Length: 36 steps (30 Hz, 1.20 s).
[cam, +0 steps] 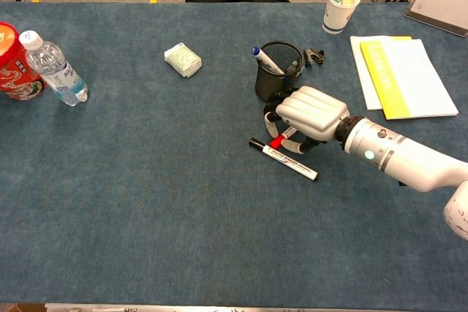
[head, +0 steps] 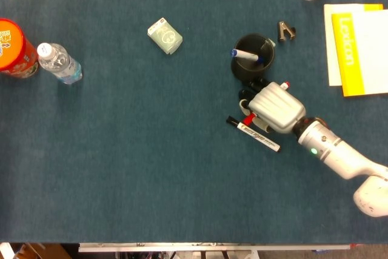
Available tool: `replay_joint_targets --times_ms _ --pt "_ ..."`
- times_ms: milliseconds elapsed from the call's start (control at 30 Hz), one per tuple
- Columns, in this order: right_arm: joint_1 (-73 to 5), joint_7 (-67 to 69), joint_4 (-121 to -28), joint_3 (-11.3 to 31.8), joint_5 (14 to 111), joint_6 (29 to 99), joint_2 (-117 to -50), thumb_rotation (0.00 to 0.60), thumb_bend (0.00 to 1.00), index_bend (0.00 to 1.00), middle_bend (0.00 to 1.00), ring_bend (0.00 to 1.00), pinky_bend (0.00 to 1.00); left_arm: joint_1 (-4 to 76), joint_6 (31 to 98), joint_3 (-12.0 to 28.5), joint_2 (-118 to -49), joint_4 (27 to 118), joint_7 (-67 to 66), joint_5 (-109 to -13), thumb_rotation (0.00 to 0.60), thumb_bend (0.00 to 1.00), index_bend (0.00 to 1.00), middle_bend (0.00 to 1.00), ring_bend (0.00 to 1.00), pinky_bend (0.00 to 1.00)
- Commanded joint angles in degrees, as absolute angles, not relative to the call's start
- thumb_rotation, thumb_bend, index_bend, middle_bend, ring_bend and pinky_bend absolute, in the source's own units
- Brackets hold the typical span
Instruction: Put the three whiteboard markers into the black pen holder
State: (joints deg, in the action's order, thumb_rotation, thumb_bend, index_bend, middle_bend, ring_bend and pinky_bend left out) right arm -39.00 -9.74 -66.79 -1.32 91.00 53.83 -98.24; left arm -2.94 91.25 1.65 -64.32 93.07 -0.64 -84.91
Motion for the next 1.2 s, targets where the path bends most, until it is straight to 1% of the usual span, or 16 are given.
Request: replay_joint_targets --times_ms 33,300,467,600,700,800,967,1033,1200 --pt "-39.1 -9.8 -66.7 -1.3 91.0 53.8 -98.3 0.600 0.30 0.52 0.34 0.17 0.19 -3.0 91.3 1.7 -64.3 93.0 -0.6 -84.9 0.600 0.42 0.22 0.22 0.22 0.17" --pt "-38.9 -10.8 -65.9 -2.2 92.2 54.9 -98.6 0.600 0.30 0.52 0.34 0.17 0.19 -3.1 91.3 1.6 -64.3 92.9 -0.3 -84.9 0.600 0.42 0.22 0.22 0.22 0.17" --pt "-38.4 -10.6 -64.6 -2.7 93.2 56.5 -99.1 0.600 0.31 0.57 0.34 0.17 0.19 -3.2 91.4 1.6 -64.2 92.8 -0.2 -85.0 0.600 0.42 0.22 0.22 0.22 0.17" --pt "-37.7 -8.5 -65.5 -2.6 93.9 59.0 -98.4 0.600 0.32 0.61 0.35 0.17 0.19 -3.2 91.6 1.6 -64.2 92.8 -0.1 -85.0 0.600 0.42 0.22 0.22 0.22 0.17" --pt "-36.9 -5.0 -69.1 -2.1 94.2 62.0 -96.5 0.600 0.32 0.62 0.36 0.17 0.19 -3.3 91.6 1.6 -64.1 92.9 -0.1 -85.0 0.600 0.42 0.22 0.22 0.22 0.17" --pt "-36.1 -0.1 -75.2 -1.1 93.9 64.7 -93.3 0.600 0.33 0.63 0.37 0.17 0.19 -3.2 91.5 1.6 -64.1 93.0 -0.3 -85.1 0.600 0.42 0.22 0.22 0.22 0.17" --pt "-35.4 9.7 -87.7 1.9 91.5 67.2 -87.2 0.600 0.33 0.63 0.37 0.17 0.19 -2.8 91.1 1.7 -64.1 93.5 -1.0 -85.4 0.600 0.42 0.22 0.22 0.22 0.17" --pt "-35.5 13.2 -91.3 3.5 90.5 67.6 -85.2 0.600 0.33 0.63 0.37 0.17 0.19 -2.7 91.1 1.7 -64.2 93.7 -1.3 -85.5 0.600 0.42 0.22 0.22 0.22 0.17" --pt "-36.0 18.2 -94.3 7.5 88.0 68.4 -83.5 0.600 0.33 0.63 0.37 0.17 0.19 -2.9 91.2 1.7 -64.1 94.0 -1.6 -85.4 0.600 0.42 0.22 0.22 0.22 0.17"
